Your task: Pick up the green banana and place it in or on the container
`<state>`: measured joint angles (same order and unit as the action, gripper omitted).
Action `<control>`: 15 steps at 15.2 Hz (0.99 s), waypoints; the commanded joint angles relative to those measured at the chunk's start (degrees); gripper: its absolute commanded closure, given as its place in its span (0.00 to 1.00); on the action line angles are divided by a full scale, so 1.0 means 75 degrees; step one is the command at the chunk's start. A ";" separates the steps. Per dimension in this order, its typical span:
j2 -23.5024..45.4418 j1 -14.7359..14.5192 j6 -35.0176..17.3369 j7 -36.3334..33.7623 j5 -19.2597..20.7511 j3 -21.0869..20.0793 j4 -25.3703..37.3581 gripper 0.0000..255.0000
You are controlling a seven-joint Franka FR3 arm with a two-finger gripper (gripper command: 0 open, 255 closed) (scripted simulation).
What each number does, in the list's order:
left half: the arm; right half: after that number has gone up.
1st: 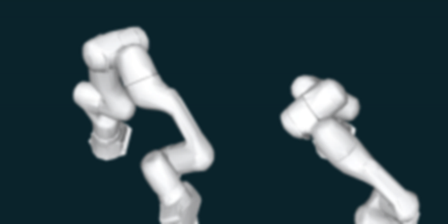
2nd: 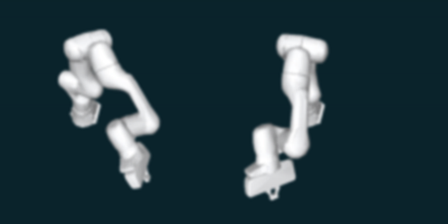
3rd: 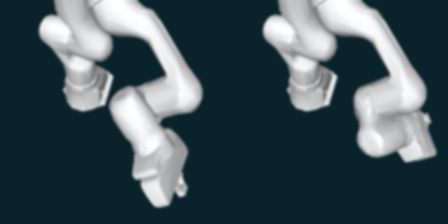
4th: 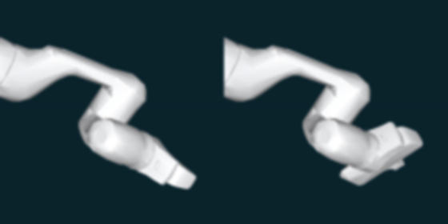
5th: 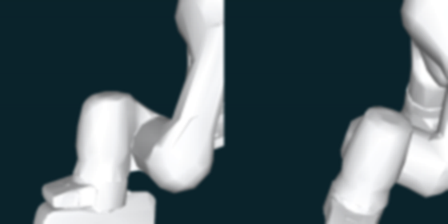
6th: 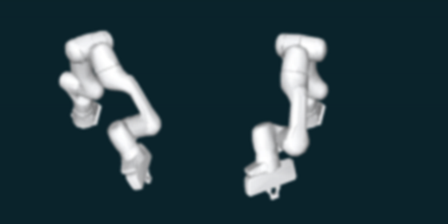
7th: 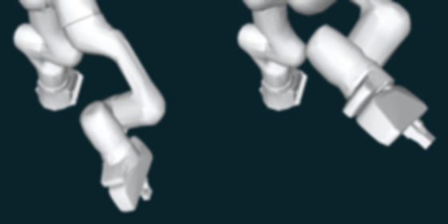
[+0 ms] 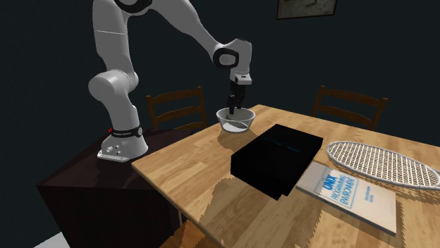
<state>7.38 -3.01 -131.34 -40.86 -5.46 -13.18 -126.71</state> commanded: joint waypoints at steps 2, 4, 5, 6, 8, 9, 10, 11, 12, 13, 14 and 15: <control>0.0000 0.0000 0.0000 0.0000 0.0000 0.0000 0.0000 0.00; -0.0152 0.0020 0.0249 0.0019 -0.0024 0.0005 0.0097 0.00; -0.0295 0.0038 0.0498 0.0037 -0.0045 0.0012 0.0205 0.00; -0.0428 0.0056 0.0749 0.0052 -0.0063 0.0020 0.0324 0.00; -0.0525 0.0069 0.0947 0.0063 -0.0075 0.0028 0.0424 0.00; -0.0527 0.0069 0.0946 0.0063 -0.0075 0.0029 0.0422 0.00; -0.0526 0.0068 0.0946 0.0063 -0.0075 0.0029 0.0423 0.00; -0.0525 0.0068 0.0946 0.0063 -0.0075 0.0029 0.0424 0.00; -0.0525 0.0069 0.0947 0.0063 -0.0075 0.0029 0.0424 0.00; -0.0525 0.0069 0.0947 0.0063 -0.0075 0.0029 0.0424 0.00; -0.0525 0.0069 0.0947 0.0063 -0.0075 0.0029 0.0424 0.00; -0.0525 0.0069 0.0947 0.0063 -0.0075 0.0029 0.0424 0.00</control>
